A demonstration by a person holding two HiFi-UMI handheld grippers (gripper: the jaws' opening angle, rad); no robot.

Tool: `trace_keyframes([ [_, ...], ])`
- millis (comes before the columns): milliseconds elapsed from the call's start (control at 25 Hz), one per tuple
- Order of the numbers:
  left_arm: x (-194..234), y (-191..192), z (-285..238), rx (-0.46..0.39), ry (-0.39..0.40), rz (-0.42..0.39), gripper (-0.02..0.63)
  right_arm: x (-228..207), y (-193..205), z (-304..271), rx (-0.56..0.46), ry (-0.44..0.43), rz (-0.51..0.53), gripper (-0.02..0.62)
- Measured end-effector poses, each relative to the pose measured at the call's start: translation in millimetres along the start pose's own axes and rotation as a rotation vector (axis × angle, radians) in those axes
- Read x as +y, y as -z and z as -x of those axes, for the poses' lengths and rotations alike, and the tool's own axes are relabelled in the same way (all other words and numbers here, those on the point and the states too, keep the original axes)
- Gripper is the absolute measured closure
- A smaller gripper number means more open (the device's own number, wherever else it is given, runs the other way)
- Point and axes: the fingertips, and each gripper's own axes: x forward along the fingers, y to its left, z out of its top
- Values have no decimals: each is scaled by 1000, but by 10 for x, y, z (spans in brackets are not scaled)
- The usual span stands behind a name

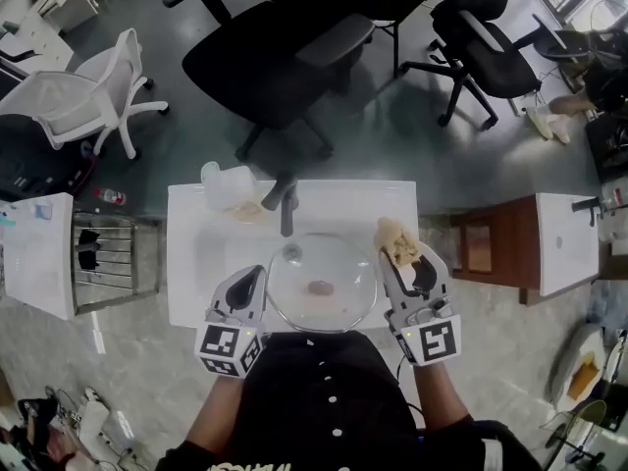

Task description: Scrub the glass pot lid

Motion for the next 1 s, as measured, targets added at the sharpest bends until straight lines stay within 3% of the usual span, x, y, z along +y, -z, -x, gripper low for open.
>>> trace_keyframes([
  [200, 269, 419, -188, 148, 14, 20, 581, 87, 466, -173, 81, -78, 73, 437],
  [400, 478, 786, -442, 292, 103, 125, 580, 256, 949, -508, 157, -182, 102, 437],
  [560, 631, 1141, -550, 385, 98, 186, 578, 520, 1457, -596, 285, -302, 198, 437],
  [640, 704, 1305, -590, 419, 101, 245, 574, 662, 1646, -643, 303, -345, 230, 437],
  [720, 772, 1466, -644, 459, 116, 289, 526, 788, 1787, -706, 293, -385, 269, 437],
  [920, 896, 1751, -793, 537, 191, 380, 508, 1117, 2179, -727, 294, -530, 483, 437],
  [1000, 908, 1835, -842, 565, 232, 399, 443, 1272, 2335, -676, 290, -607, 580, 437],
])
